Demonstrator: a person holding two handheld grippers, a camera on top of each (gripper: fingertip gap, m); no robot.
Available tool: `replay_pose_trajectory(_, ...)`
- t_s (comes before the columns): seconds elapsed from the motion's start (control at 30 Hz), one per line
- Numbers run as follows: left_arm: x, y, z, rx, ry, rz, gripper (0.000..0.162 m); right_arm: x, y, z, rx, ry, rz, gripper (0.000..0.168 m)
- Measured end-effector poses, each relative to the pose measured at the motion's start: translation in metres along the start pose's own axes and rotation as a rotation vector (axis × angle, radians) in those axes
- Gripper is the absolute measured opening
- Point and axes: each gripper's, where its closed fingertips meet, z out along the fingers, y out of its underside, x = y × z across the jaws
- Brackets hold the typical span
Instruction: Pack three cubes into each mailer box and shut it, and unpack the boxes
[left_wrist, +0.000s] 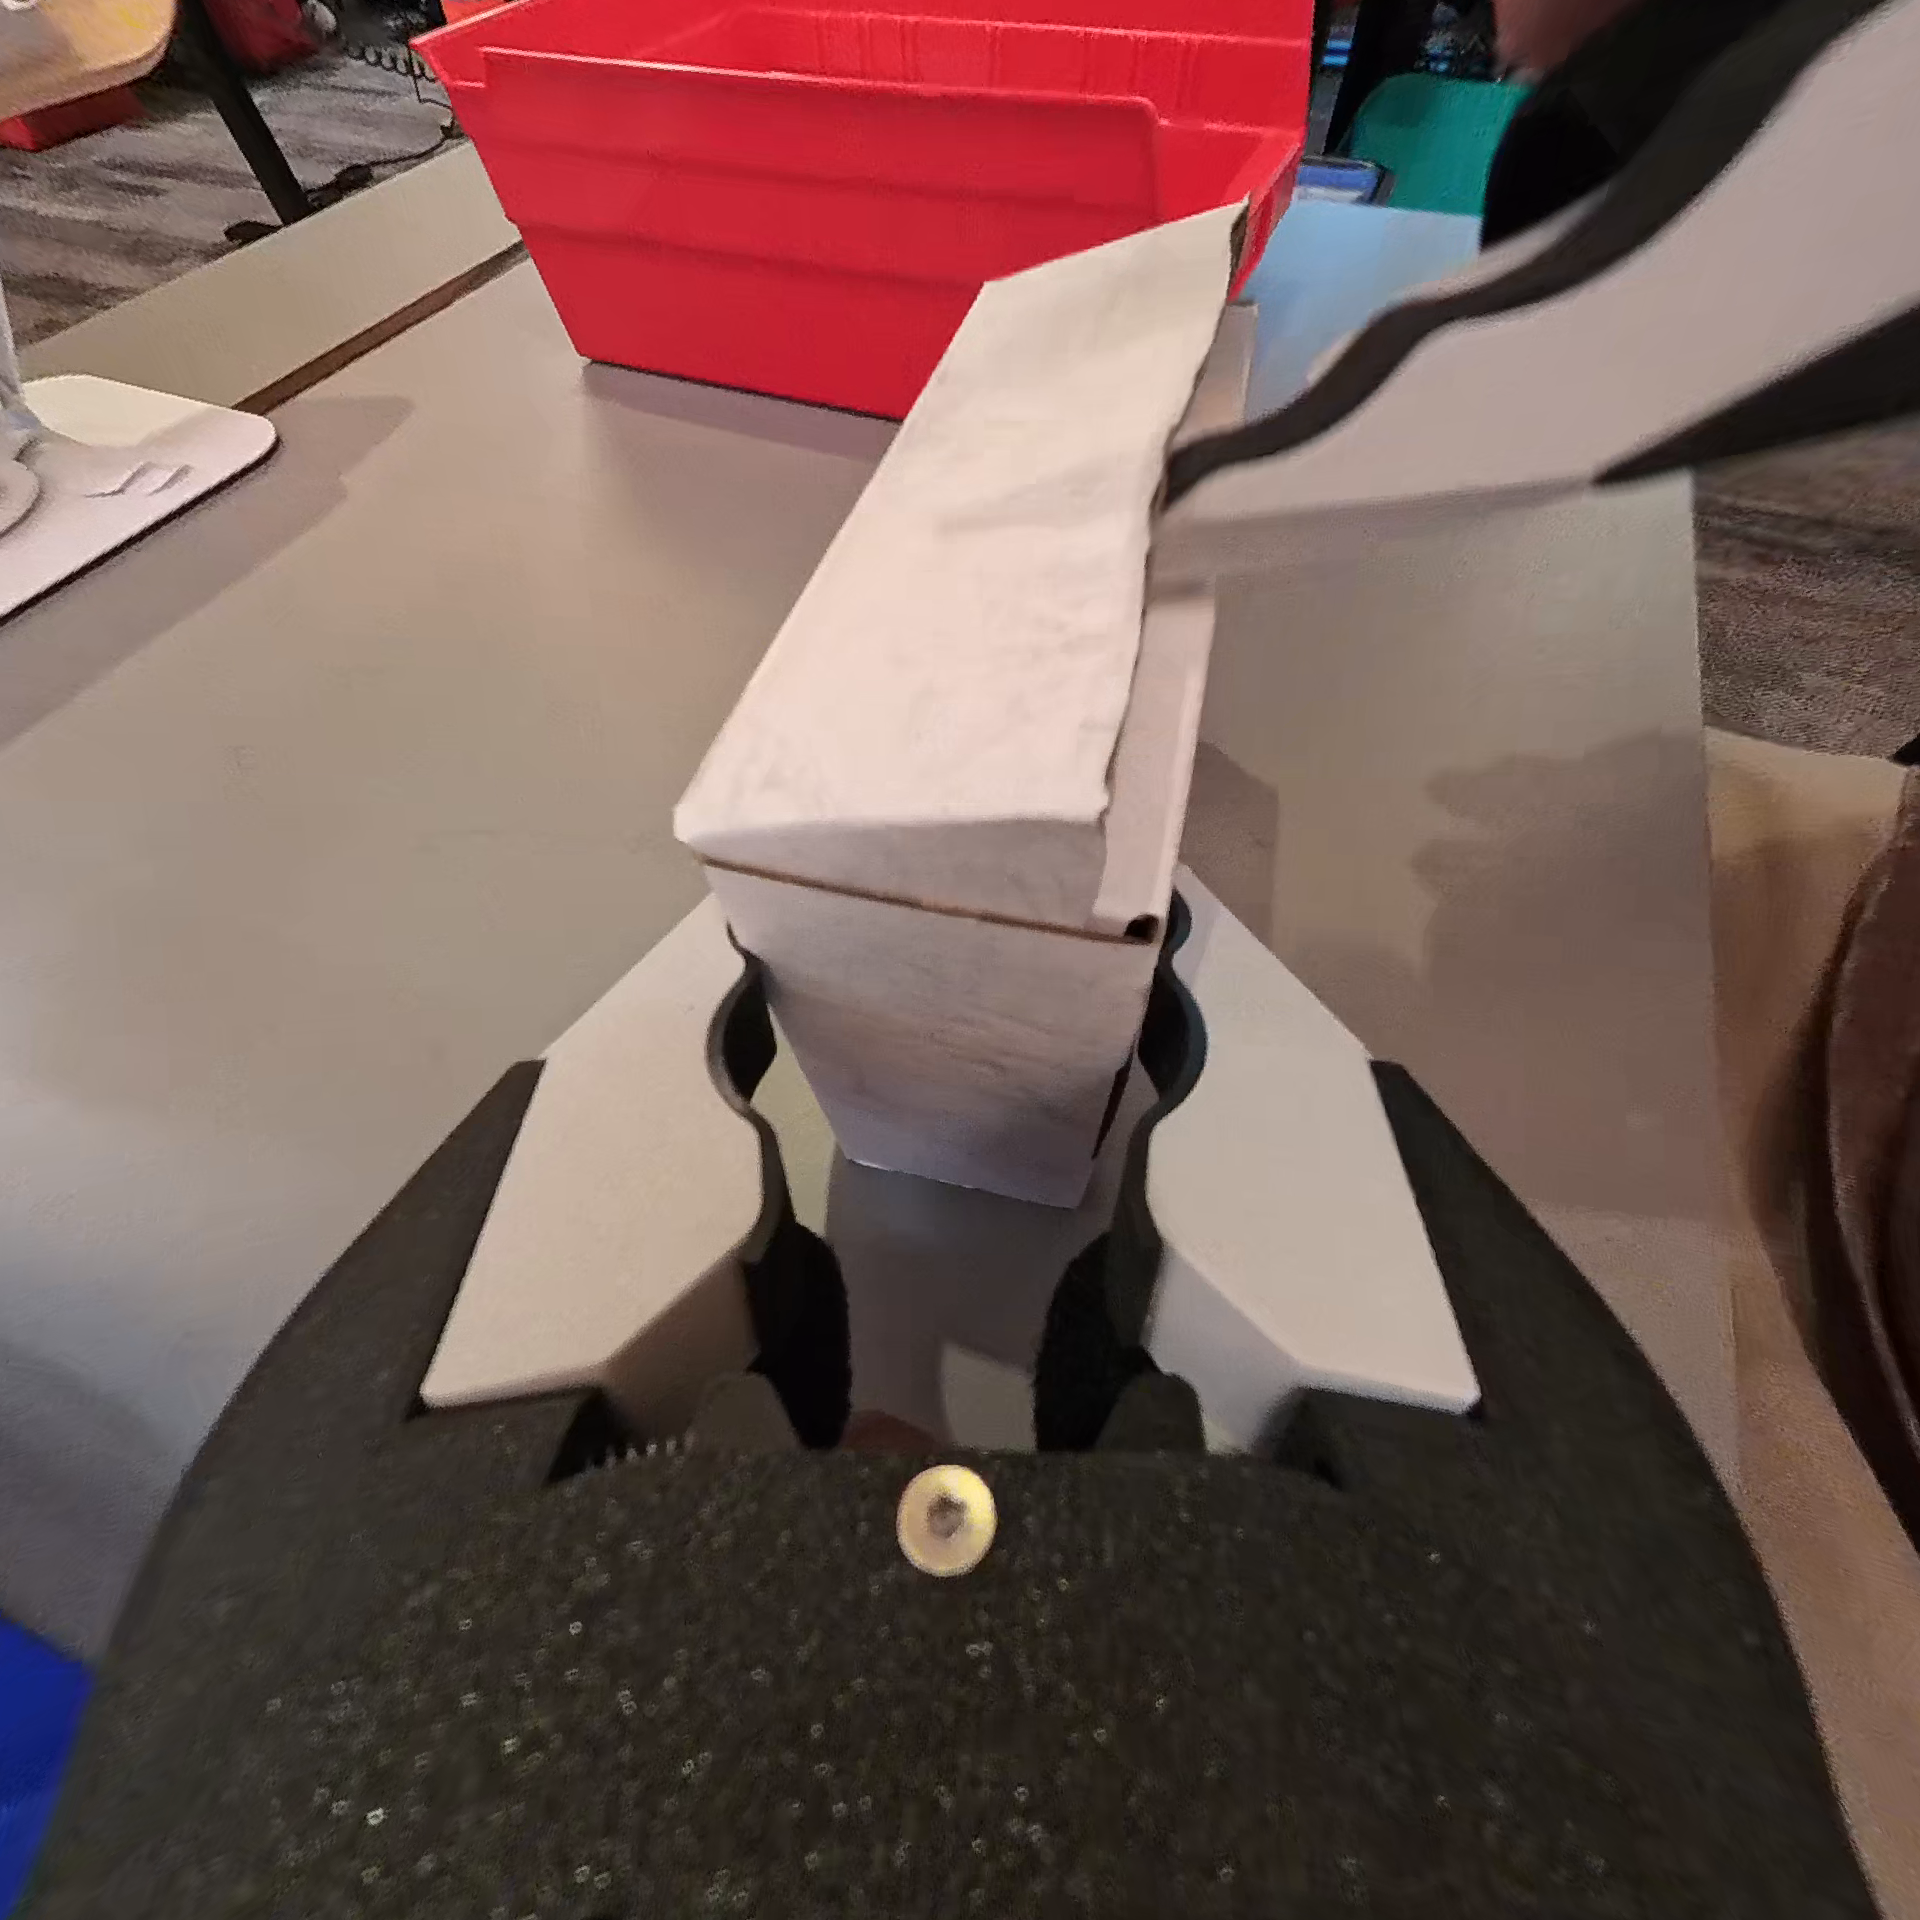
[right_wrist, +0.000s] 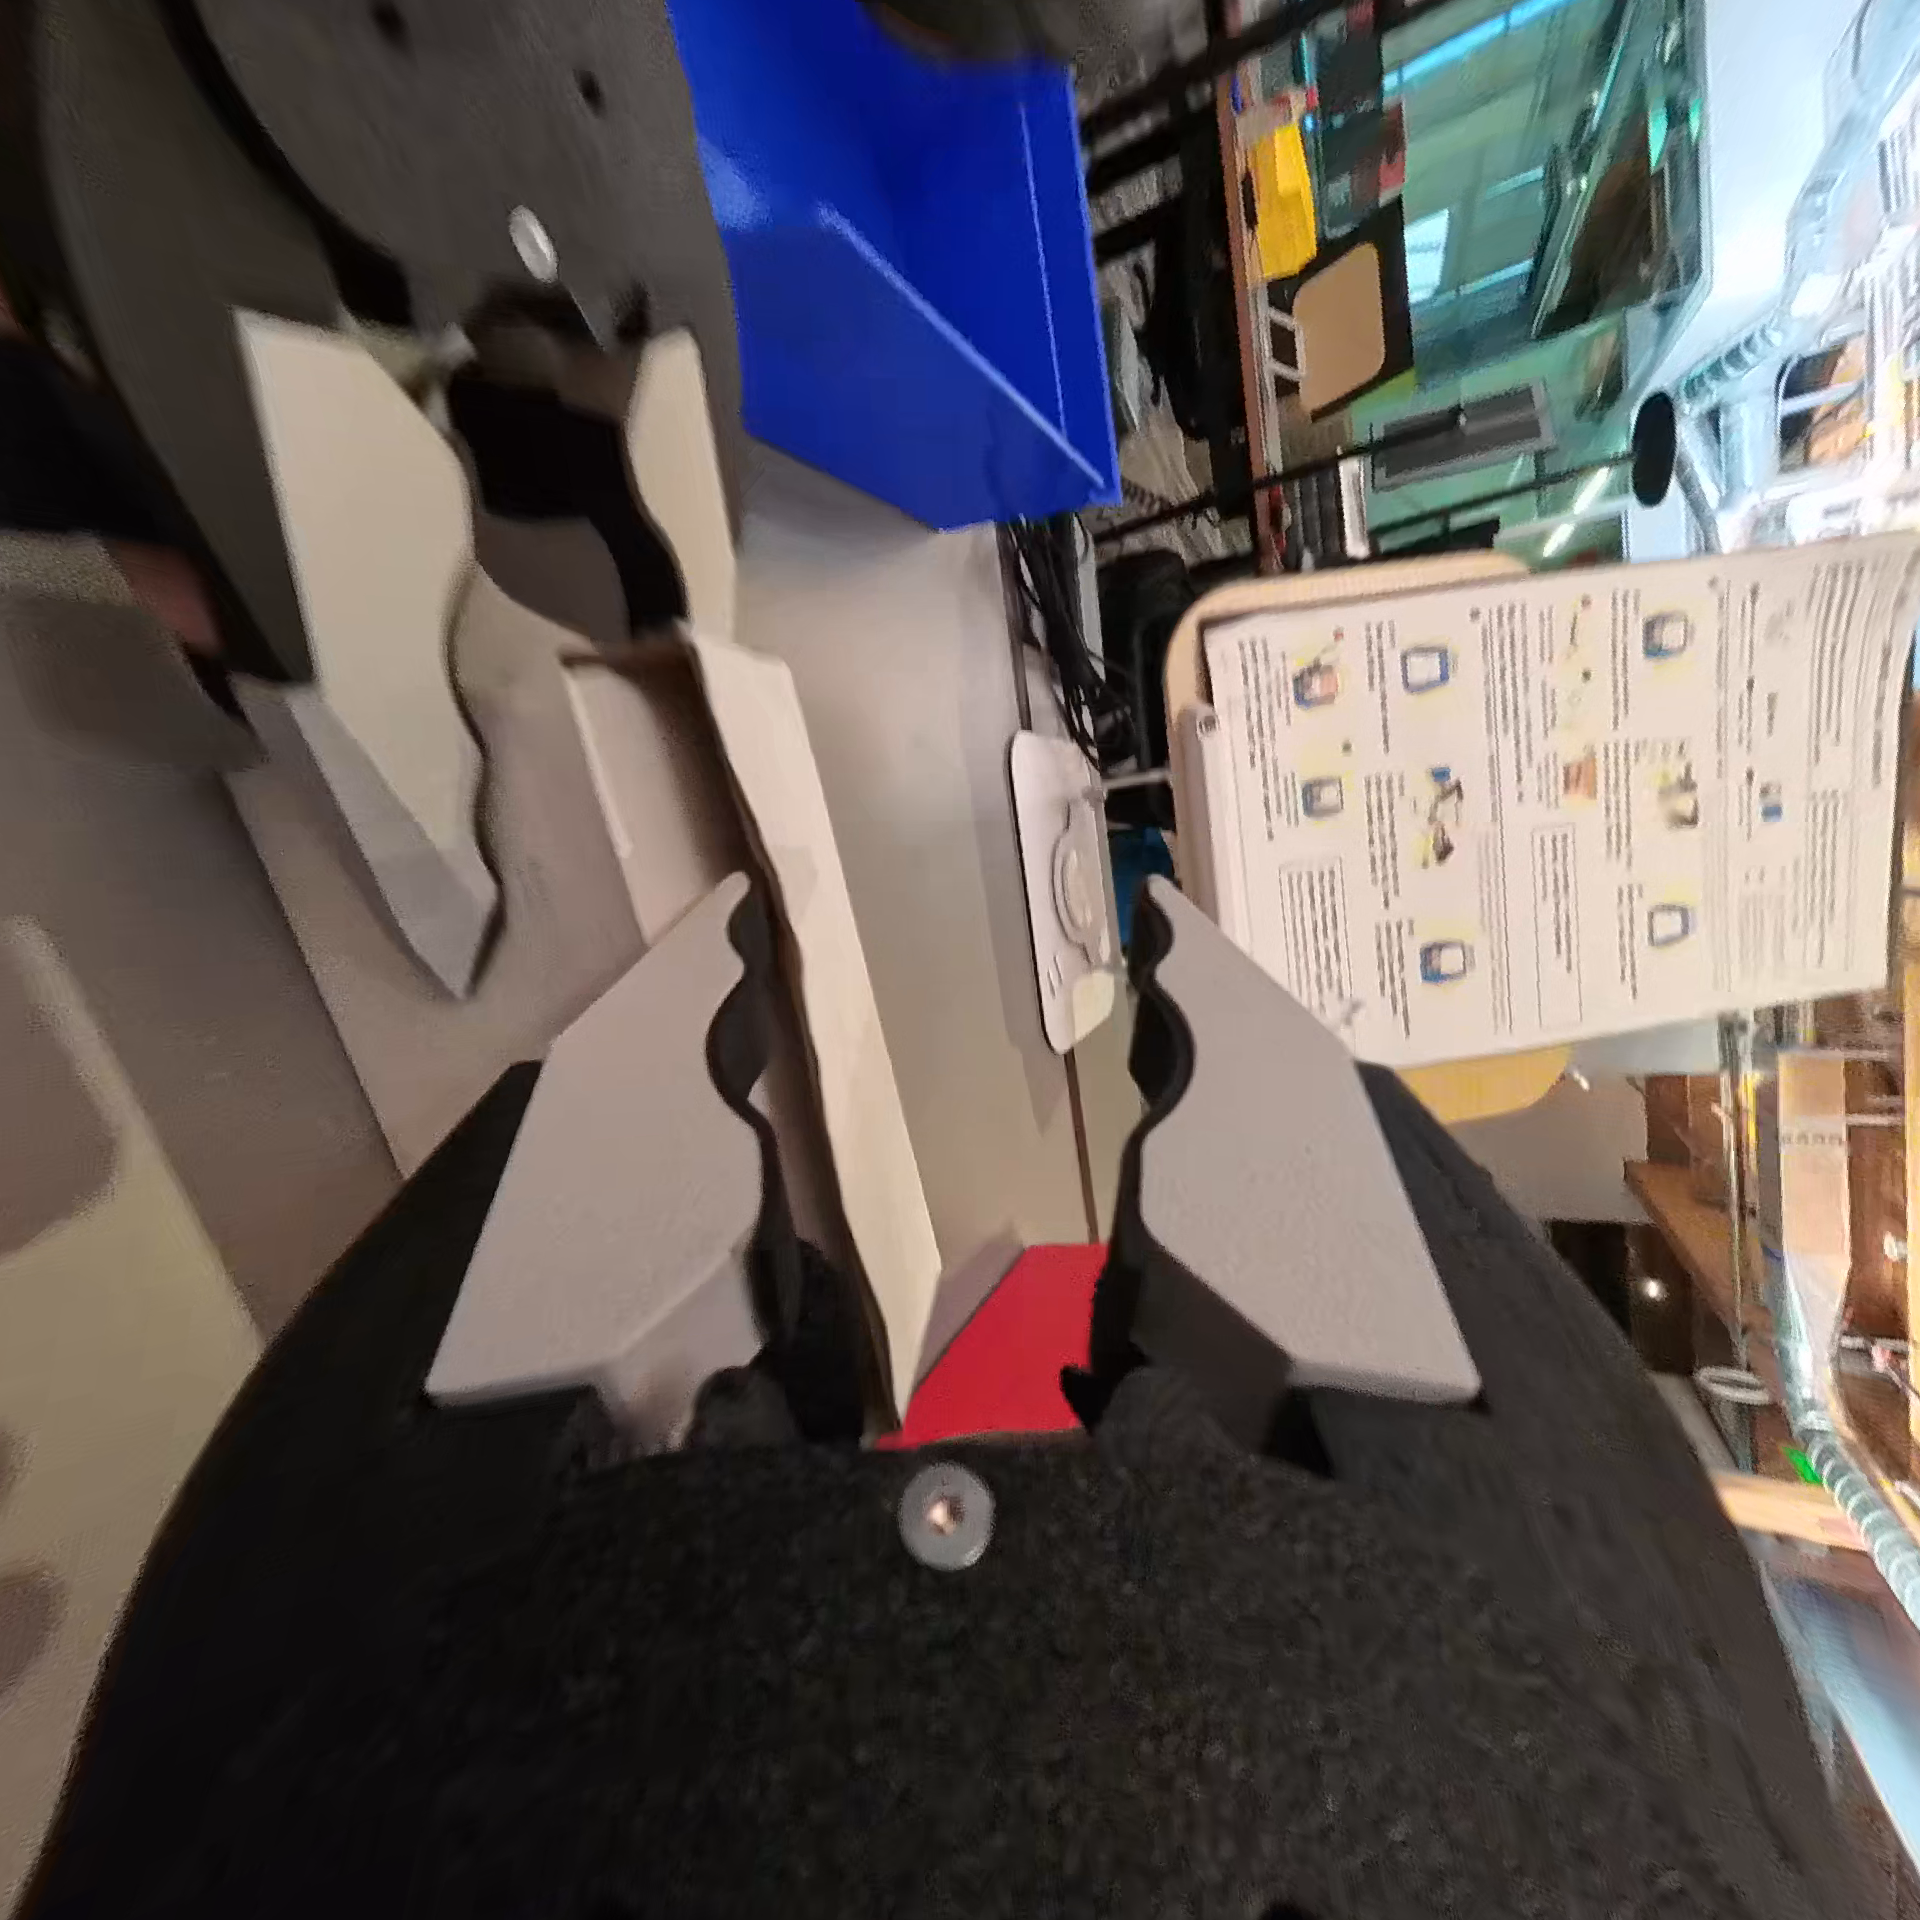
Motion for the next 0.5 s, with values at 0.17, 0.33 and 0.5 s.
replay_pose_trajectory(0.17, 0.000, 0.000, 0.000, 0.000, 0.008, 0.010, 0.068, 0.015, 0.050, -0.014, -0.064, 0.042, 0.022, 0.075)
replay_pose_trajectory(0.33, 0.001, 0.000, 0.000, -0.004, 0.005, 0.015, 0.069, 0.001, 0.045, -0.017, -0.083, -0.024, -0.045, 0.051)
replay_pose_trajectory(0.5, 0.002, -0.001, 0.001, -0.009, -0.015, 0.040, 0.069, -0.013, 0.020, -0.009, -0.088, -0.050, -0.148, 0.033)
